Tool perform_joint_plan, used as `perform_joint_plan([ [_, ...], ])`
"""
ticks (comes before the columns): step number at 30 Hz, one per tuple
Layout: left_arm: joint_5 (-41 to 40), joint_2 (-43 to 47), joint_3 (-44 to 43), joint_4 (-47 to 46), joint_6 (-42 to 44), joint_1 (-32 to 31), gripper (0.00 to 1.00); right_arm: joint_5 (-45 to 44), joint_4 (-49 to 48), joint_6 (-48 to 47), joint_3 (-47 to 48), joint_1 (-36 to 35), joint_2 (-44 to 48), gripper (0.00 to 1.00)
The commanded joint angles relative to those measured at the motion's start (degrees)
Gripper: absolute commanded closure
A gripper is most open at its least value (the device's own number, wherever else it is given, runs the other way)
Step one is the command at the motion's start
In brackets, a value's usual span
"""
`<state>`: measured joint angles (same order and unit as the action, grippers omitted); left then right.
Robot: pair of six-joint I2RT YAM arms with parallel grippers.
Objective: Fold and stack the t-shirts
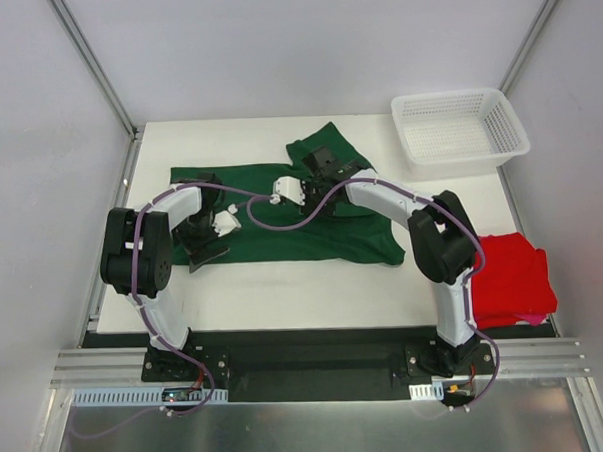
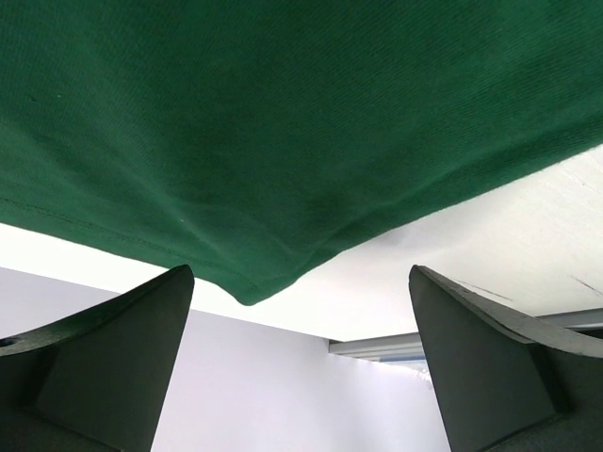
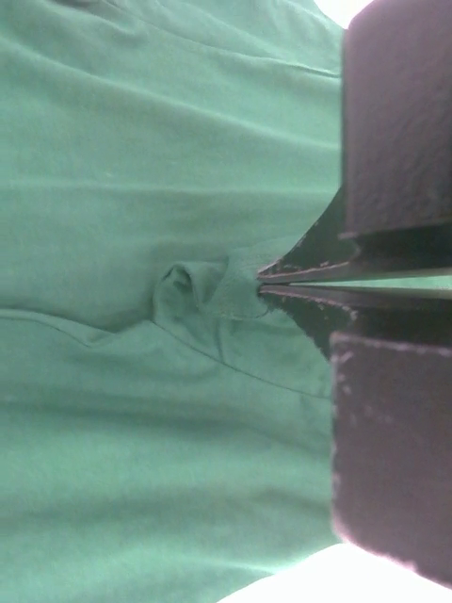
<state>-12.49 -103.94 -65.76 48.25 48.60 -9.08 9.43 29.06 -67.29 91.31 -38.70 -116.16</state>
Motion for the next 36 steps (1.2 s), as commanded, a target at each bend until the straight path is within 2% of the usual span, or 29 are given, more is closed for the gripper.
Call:
perform_joint_plan([
  [1,0.36,-0.3,-1.13,0.97,-0.43,-0.67,0.01,-2.22,-2.43,-1.09,2.56,-0.5,-1.0,0.99],
  [13,0.63,-1.09,-2.01,1.06,0.0,-0.67,0.01,-8.1,-7.35,-2.15,4.05,-0.5,-2.4,0.99],
  [34,0.8,-1.53,-2.97,1.06,-0.26,-0.67,0.01,-12.86,-15.52,-5.13,4.41,-1.12,-5.22,0.99],
  [35,0.71,-1.35,-2.89,1.14,-0.26,-0.67,0.01,-13.03,-15.7,-5.31,4.32,-1.12,-5.57,0.95],
  [36,0.71,-1.18,-2.71,1.06,-0.35,-0.67,0.01,-13.47,-15.87,-5.49,4.14,-1.2,-5.66,0.86],
])
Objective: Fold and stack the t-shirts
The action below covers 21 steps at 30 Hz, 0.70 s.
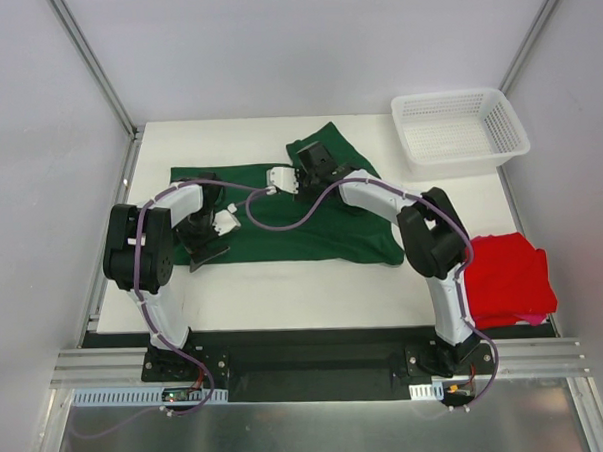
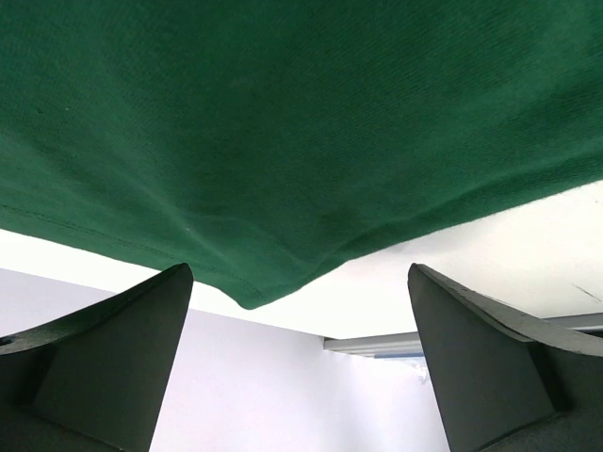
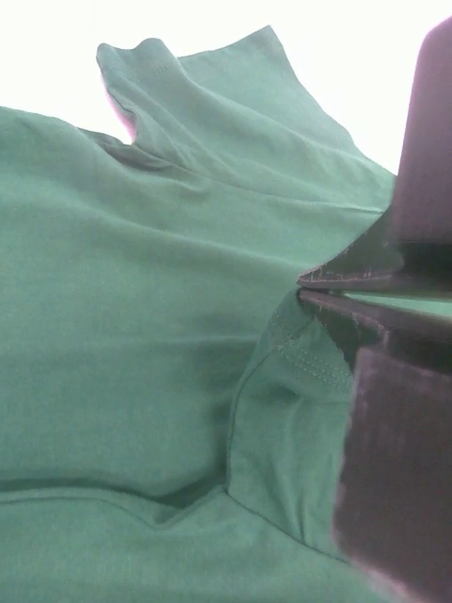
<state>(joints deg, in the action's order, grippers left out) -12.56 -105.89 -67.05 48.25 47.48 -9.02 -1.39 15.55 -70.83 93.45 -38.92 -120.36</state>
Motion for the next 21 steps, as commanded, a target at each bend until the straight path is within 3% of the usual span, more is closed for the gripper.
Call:
perform_joint_plan([
  [1,0.78,0.86,-1.25,1.14,0.68,-0.74,0.0,-2.92,-2.45,-2.12,2.17,-0.99,-1.64,0.78],
  [2,0.87,1.03,-1.16,1.06,0.68,-0.74,0.01,-3.18,-2.46,-2.12,2.18,-1.07,-1.64,0.62],
  [5,0.95,1.03,-0.72,1.14,0.59,-0.74,0.01,-5.55,-3.07,-1.69,2.26,-0.99,-1.38,0.37],
  [8,1.13,1.12,-0.63,0.97,0.59,-0.74,0.01,-10.81,-3.6,-1.07,1.48,-0.64,-0.59,0.29],
  [12,1.31,0.77,-0.98,1.14,0.59,-0.65,0.01,-14.69,-2.9,1.56,-0.9,0.77,4.32,0.27],
  [15,1.31,0.59,-1.24,1.15,0.85,-0.91,0.0,-9.96,6.72,4.72,-0.81,2.09,7.49,0.29],
  [21,1.31,0.33,-2.12,1.15,1.3,-1.0,0.01,-7.92,15.73,6.75,-5.37,4.28,10.58,0.44],
])
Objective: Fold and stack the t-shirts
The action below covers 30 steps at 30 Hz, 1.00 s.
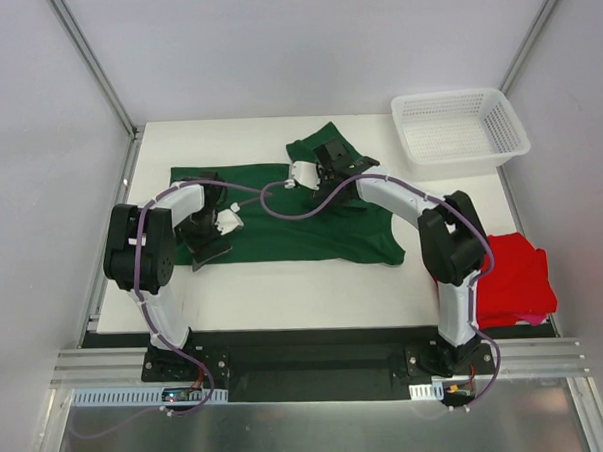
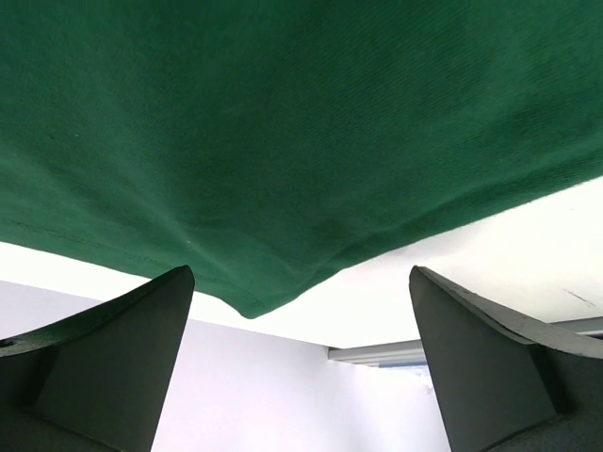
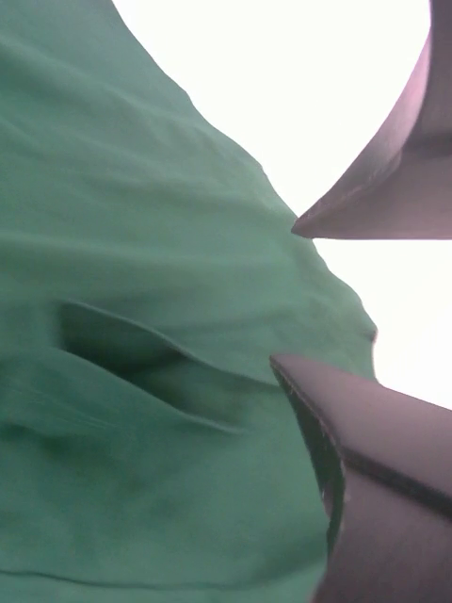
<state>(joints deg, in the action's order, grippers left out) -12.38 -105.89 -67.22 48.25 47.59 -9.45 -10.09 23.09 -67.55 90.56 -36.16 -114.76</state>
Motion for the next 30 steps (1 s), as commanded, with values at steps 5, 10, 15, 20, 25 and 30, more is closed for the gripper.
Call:
perform_joint_plan([
  [5,1.04,0.33,-1.95,1.06,1.54,-0.74,0.01,3.75,16.35,6.02,0.13,4.08,3.94,0.56],
  [10,0.78,0.07,-2.39,1.06,1.45,-0.92,0.0,7.1,21.03,7.25,2.33,5.4,2.0,0.59],
  [15,0.87,-0.02,-2.39,1.06,1.1,-1.36,0.01,7.54,21.12,6.99,1.19,5.66,0.95,0.58],
  [20,0.96,-0.2,-2.3,1.15,0.92,-1.53,0.01,8.33,21.03,7.08,1.28,5.66,-0.64,0.58],
  [25,0.78,-0.2,-2.48,1.15,0.83,-1.62,0.01,5.09,17.35,6.91,0.14,5.66,-1.43,0.6],
  [30,0.6,-0.29,-2.3,1.15,1.01,-1.62,0.01,2.01,13.74,5.94,-0.56,5.66,-0.64,0.63],
])
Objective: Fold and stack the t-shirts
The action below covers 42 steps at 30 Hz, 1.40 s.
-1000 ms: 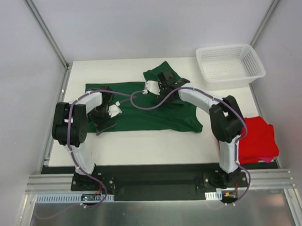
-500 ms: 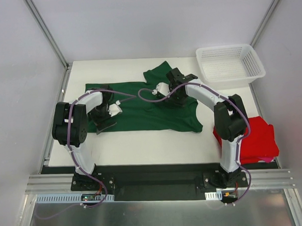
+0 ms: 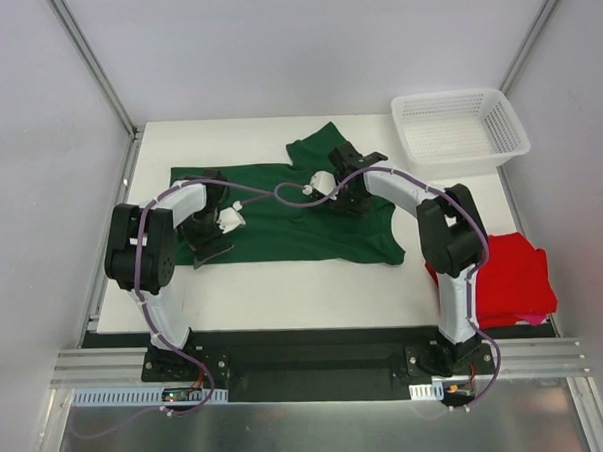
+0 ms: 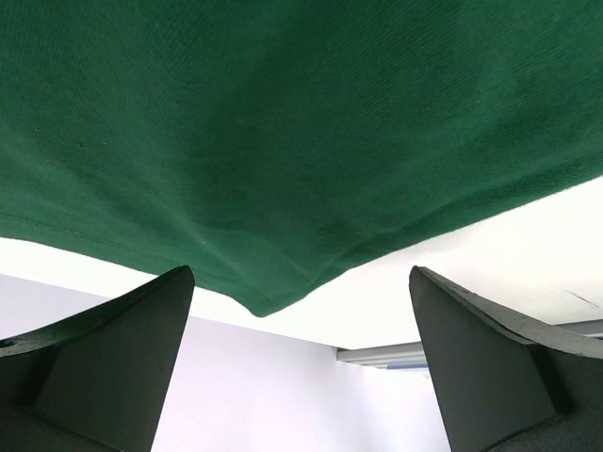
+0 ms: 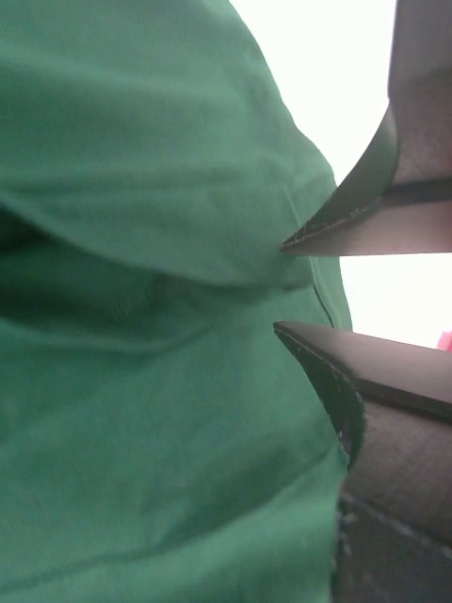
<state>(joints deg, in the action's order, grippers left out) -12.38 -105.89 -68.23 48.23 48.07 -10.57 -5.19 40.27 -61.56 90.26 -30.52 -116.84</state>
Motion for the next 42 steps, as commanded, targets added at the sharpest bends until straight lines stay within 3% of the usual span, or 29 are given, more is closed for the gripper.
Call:
perform_joint_plan([
  [1,0.6,-0.37,-1.3,1.08,0.44,-0.59,0.01,-3.24,-4.23,-0.31,-0.61,0.03,1.78,0.63],
  [9,0.6,-1.25,-2.52,1.26,0.35,-0.94,0.0,-4.3,-5.12,-1.02,-0.61,0.03,0.47,0.65],
  [12,0.52,-1.34,-2.61,1.26,0.35,-1.03,0.01,-4.21,-5.29,-1.19,-0.7,0.02,0.12,0.84],
  [17,0.43,-1.25,-2.44,1.34,0.27,-1.03,0.01,-5.0,-5.55,-2.33,-0.44,0.02,-0.32,0.99],
  [42,0.34,0.15,-1.12,1.52,0.09,-1.3,0.0,-14.32,-17.15,-7.96,4.31,1.43,0.21,0.99],
])
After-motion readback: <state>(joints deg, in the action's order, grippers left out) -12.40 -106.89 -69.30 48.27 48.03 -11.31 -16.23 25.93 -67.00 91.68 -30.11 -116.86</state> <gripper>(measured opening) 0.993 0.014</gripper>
